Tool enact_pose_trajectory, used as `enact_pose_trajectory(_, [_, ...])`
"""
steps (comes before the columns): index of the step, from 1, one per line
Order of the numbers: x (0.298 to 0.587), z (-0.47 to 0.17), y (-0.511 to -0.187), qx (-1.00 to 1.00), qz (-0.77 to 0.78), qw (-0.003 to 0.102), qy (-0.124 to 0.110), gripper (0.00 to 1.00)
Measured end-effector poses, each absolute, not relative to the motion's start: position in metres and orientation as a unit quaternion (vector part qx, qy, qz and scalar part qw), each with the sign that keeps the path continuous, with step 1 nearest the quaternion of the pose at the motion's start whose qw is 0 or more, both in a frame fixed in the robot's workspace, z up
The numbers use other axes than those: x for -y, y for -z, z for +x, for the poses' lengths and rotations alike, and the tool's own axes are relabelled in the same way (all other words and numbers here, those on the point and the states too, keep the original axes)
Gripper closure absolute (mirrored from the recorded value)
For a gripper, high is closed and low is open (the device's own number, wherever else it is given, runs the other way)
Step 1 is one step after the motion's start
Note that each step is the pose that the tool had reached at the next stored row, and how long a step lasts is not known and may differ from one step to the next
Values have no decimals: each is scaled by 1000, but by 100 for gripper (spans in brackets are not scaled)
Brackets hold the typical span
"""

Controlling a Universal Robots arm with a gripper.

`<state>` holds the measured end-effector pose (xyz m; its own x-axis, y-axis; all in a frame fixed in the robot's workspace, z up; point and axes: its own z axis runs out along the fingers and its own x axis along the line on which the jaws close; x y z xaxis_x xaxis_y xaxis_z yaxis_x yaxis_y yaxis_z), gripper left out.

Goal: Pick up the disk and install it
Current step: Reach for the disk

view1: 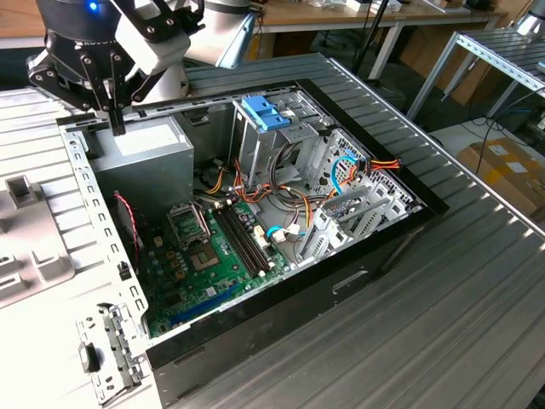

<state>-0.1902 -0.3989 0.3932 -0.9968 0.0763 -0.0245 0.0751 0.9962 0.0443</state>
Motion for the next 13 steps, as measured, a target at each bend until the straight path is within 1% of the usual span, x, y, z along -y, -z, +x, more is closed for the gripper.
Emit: enact_pose_trajectory(13, [399,-200,-393,-999,38,13,-22,89])
